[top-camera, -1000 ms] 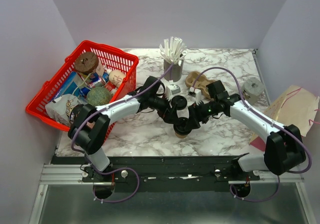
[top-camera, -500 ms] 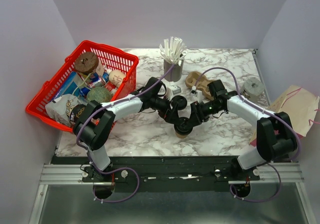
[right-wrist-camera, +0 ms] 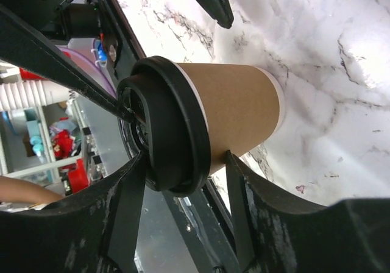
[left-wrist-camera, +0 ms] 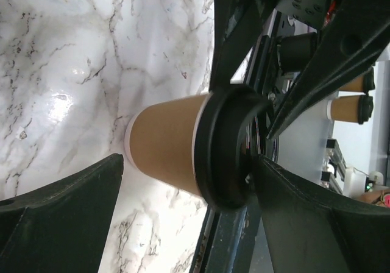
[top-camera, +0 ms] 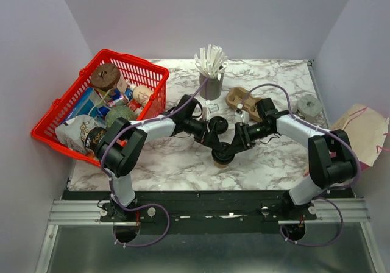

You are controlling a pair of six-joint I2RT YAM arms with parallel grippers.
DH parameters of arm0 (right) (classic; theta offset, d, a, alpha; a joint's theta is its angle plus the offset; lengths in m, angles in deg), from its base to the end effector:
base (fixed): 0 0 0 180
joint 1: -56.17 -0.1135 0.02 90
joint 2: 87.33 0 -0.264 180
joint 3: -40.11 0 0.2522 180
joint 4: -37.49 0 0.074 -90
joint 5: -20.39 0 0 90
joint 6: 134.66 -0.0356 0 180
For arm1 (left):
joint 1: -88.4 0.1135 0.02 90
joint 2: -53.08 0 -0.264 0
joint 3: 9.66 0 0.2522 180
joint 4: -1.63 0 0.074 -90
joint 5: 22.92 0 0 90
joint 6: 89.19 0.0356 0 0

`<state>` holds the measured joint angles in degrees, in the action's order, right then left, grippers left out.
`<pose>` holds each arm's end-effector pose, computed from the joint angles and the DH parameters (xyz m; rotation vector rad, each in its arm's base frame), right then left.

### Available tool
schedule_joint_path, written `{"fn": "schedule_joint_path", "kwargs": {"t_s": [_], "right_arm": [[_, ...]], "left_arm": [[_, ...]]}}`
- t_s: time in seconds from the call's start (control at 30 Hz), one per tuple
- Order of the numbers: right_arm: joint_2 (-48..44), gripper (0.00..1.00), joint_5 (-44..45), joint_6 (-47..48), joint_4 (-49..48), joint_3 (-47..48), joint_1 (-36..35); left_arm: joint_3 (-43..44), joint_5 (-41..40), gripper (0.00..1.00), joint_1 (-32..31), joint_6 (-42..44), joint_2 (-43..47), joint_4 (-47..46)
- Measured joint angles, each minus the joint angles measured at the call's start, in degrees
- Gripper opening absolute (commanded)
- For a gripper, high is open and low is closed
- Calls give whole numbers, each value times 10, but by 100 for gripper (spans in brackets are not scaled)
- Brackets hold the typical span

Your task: Pack the takeout coffee

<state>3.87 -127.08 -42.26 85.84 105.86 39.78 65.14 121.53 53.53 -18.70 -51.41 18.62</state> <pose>0.2594 0.1076 0.1796 -0.6295 2.5518 1.4714 0.2871 -0.2354 0.1753 0.8223 2.3576 -1.5634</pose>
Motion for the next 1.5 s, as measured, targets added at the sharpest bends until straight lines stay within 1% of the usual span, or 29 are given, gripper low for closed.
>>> {"fn": "schedule_joint_path", "kwargs": {"t_s": [0.33,0.53,0.73,0.9,1.07,1.17,1.27,1.3,1.37,1.43,1.47,1.5], "right_arm": [[33,57,-35,-7,-17,0,2],[42,57,-40,-19,-19,0,3],[58,57,-51,-39,-21,0,5],[76,56,-67,-46,-19,2,7],[86,56,-76,-48,-18,4,9],[86,59,-80,-43,-16,5,9],[82,67,-78,-36,-14,7,8],[79,73,-75,-32,-14,7,7],[71,79,-66,-22,-15,9,5],[59,91,-50,-9,-20,13,0],[52,92,-41,-1,-23,17,-1],[45,96,-35,5,-23,22,-2]], "left_arm": [[-24,-2,92,-2,-15,-1,-36],[-37,5,90,0,-36,-7,-66],[-58,28,90,7,-85,-22,-121],[-76,63,89,14,-141,-49,-191],[-72,91,89,17,-167,-72,-219],[-71,96,92,18,-168,-73,-224],[-71,95,95,18,-166,-69,-224],[-71,94,98,18,-163,-66,-223],[-70,86,99,18,-150,-57,-215],[-66,75,99,18,-133,-47,-200],[-61,70,99,18,-123,-43,-190],[-51,63,99,18,-111,-40,-176]]}}
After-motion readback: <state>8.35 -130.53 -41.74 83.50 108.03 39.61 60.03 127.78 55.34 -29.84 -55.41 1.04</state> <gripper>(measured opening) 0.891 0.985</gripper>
